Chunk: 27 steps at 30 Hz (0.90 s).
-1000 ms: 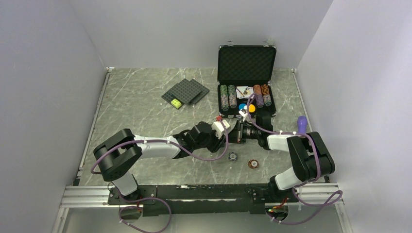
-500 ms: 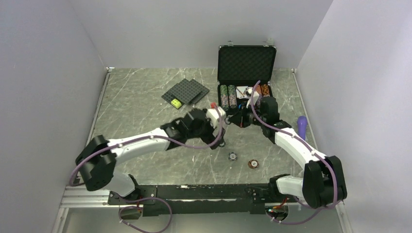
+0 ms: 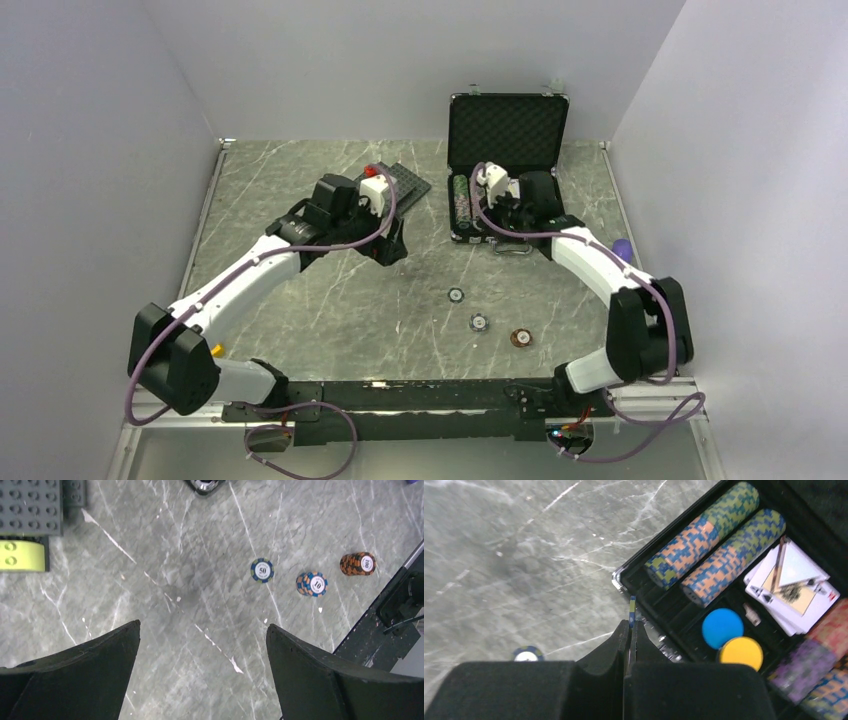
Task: Pack up texas hold em set
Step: Place the poker chip in the chip case.
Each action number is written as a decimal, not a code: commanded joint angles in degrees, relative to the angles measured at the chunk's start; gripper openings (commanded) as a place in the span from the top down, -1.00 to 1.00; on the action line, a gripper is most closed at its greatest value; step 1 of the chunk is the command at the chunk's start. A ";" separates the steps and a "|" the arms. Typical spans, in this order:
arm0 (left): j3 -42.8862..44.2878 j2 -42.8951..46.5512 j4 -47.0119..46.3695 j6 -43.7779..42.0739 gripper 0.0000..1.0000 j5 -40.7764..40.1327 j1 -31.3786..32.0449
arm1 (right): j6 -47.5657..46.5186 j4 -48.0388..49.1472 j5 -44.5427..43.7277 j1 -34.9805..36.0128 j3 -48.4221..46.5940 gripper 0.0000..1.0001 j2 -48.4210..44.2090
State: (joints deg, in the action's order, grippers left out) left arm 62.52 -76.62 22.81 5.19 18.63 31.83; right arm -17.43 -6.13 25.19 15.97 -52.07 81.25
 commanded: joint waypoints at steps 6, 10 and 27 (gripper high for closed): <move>-0.67 4.39 1.66 -1.38 -0.99 2.30 -0.68 | -21.92 -11.34 -5.61 4.48 -15.46 1.00 13.53; -0.68 4.58 1.68 -1.24 -0.99 2.63 -0.68 | -24.62 -14.99 -8.44 6.28 -20.60 1.00 18.57; -0.69 4.77 1.54 -1.24 -0.98 2.62 -0.78 | -30.58 -15.59 -21.80 10.81 -25.34 1.00 27.02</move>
State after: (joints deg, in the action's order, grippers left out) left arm 61.08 -73.32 24.82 4.93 19.73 31.09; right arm -45.04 -24.05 8.43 25.61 -76.16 108.09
